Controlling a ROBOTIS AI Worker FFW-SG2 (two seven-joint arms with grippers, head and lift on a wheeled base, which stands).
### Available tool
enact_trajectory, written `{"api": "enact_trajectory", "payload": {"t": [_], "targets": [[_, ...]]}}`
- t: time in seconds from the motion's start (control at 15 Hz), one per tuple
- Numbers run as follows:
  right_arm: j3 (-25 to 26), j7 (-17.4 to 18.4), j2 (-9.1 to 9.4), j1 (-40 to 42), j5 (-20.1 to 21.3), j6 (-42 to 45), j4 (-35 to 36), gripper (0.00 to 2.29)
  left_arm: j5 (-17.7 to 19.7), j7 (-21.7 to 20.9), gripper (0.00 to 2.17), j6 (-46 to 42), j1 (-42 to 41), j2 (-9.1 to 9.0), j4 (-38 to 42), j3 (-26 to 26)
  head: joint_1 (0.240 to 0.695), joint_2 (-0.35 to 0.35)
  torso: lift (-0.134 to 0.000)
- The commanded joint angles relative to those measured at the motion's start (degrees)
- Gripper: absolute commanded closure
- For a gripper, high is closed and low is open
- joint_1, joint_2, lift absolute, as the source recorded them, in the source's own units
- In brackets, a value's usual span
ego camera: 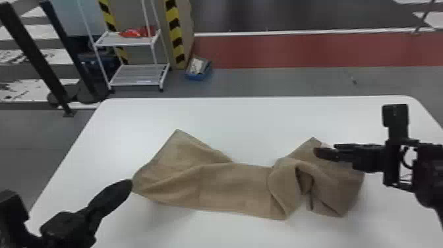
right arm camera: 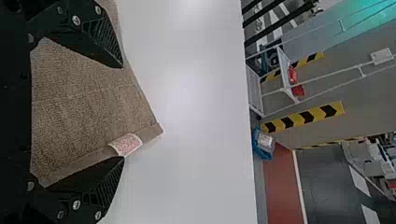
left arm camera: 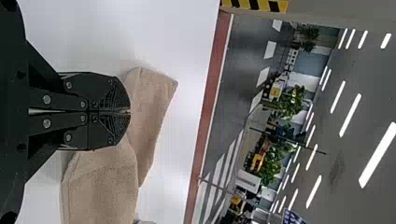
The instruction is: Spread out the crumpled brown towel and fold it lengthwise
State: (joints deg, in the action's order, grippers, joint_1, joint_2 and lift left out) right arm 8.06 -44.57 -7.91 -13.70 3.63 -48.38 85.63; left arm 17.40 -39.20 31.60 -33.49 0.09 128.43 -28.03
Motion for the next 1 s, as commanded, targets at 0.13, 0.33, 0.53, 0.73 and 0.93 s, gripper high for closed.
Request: {"api": "enact_trajectory", "payload": {"t": [0.13,0.33,0.53,0.73,0.93], "targets": [[-0.85,1.24,0.0,-2.56,1.74,1.13,-4.77,0.23,-0.09,0.0,1.38,0.0,0.18,-0.24,-0.37,0.0,0.695,0.09,-0.124],[-1.56,1.15,-0.18,-2.91,1.91,1.13,-5.12,0.42,-0.09,-0.09,1.38,0.0,0.35,-0.24,-0.73,0.0,0.695,0.088,-0.124],[-1.64,0.98,-0.27,-2.91,2.09,0.95,-5.12,0.79,-0.09,-0.26,1.38,-0.17,0.35,-0.24,-0.73,-0.09,0.695,0.091,-0.124],[-1.38,0.36,-0.27,-2.82,2.0,0.95,-5.03,1.08,-0.09,-0.35,1.38,0.0,0.35,-0.24,-0.73,-0.09,0.695,0.091,-0.124],[-0.68,-0.08,-0.35,-1.94,1.56,0.95,-3.98,1.12,-0.09,-0.62,1.38,0.0,0.35,-0.24,-0.73,-0.09,0.695,0.091,-0.124]]}}
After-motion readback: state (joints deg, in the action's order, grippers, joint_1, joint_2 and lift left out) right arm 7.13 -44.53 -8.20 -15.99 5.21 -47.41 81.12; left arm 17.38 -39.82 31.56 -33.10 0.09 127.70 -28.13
